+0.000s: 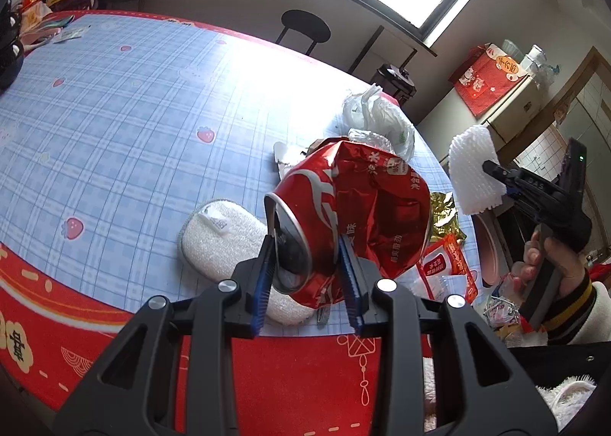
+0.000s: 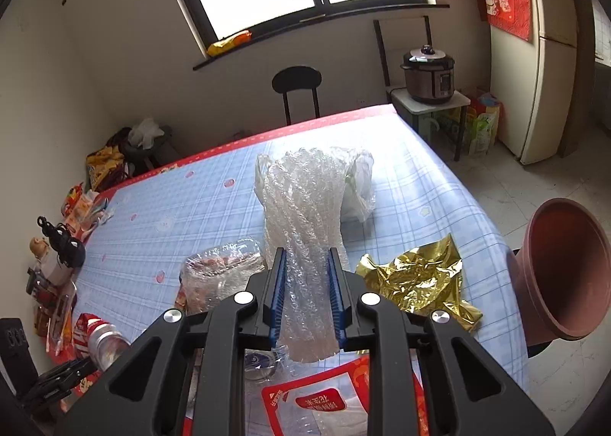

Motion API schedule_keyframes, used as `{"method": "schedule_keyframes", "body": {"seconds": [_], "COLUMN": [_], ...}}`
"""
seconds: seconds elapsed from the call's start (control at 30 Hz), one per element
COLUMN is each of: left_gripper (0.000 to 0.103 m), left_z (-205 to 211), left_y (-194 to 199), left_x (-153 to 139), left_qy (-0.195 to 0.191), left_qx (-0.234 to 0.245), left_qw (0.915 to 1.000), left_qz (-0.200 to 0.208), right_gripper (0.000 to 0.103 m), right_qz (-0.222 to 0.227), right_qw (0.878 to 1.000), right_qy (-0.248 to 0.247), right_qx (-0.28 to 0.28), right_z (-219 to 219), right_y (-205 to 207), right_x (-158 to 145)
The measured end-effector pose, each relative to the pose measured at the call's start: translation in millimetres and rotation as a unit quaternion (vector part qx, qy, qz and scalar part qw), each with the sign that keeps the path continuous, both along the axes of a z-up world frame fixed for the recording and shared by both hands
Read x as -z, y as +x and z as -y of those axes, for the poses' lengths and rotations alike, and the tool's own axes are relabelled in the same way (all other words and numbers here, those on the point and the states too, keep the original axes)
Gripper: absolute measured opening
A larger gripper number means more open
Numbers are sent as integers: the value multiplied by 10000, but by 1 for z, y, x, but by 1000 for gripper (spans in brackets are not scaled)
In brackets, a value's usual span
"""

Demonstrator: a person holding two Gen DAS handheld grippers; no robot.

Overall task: Collect trash
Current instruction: 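Grasp the white foam net sleeve with the right tool while the left tool holds the can, then carry the can and foam sleeve over the brown bucket and open both tools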

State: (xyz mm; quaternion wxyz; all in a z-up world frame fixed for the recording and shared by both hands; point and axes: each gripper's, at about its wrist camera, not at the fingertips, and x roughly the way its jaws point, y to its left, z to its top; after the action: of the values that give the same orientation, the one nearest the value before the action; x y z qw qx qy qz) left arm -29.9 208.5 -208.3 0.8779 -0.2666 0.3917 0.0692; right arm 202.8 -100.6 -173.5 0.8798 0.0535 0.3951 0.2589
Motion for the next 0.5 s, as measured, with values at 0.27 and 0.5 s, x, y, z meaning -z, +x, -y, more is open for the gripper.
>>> {"method": "schedule_keyframes", "body": {"seconds": [0.27, 0.5], "left_gripper": [35, 35], "left_z": [-6, 13], "left_y": [26, 64], "left_x": [-33, -45], "left_qy": [376, 409], "left_qx": [514, 1308], "left_qw": [9974, 9890], "left_qz": [344, 554], "right_gripper": [22, 22], "right_qz": [494, 563], "right_qw": [9961, 9867], "right_qy": [-3, -227], "right_qx": [733, 1510], "right_z": [56, 103], "right_y": [-53, -85], "right_x": [-31, -37]}}
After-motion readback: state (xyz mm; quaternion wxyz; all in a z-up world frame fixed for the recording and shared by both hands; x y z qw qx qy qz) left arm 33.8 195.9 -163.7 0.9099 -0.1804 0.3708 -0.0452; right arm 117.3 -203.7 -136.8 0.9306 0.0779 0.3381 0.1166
